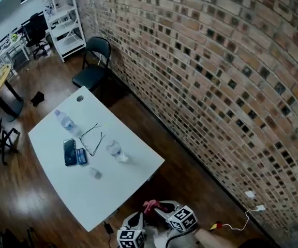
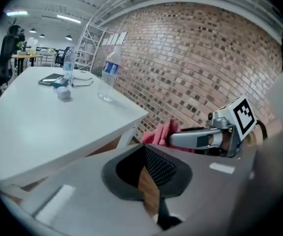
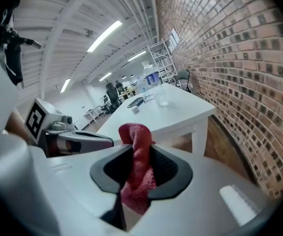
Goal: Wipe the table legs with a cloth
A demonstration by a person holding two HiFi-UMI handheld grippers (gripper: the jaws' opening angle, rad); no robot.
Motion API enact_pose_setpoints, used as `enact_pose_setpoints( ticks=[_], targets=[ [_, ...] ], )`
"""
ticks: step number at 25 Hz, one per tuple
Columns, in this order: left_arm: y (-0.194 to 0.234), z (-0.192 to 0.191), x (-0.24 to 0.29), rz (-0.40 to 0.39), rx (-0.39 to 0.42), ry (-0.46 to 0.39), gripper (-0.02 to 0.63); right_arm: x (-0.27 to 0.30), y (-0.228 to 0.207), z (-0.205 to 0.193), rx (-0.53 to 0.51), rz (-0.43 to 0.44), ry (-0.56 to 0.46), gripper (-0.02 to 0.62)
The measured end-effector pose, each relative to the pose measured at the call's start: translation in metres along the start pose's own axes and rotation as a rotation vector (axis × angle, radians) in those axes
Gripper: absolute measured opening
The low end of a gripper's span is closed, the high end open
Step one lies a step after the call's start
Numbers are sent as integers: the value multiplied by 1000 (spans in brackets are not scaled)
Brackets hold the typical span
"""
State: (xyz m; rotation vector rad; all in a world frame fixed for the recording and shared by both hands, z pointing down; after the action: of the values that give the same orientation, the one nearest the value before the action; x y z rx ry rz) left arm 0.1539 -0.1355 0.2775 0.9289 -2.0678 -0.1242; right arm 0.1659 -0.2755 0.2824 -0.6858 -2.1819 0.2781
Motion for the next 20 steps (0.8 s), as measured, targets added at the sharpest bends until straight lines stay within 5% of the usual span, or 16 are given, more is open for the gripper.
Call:
enact_pose_setpoints(
  ticks=[9, 20],
  targets=[
    [-2, 18, -79, 69, 11, -114, -5, -18, 73, 61, -150, 78, 6, 81],
    [-38, 34, -111, 112, 115, -160, -5, -47, 108, 59, -308, 145, 38, 81]
  ],
)
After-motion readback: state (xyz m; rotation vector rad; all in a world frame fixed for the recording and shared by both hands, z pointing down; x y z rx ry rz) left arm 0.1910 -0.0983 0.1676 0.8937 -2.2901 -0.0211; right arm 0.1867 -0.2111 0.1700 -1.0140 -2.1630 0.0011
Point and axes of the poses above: the fingertips, and each gripper's own axes: x forward along the fingers, y to its left, z out of its top, the point moved 5 cm from there along -x, backward along the fingers, and after that the axes turned 8 degrees about y, right-handed, at the moved point
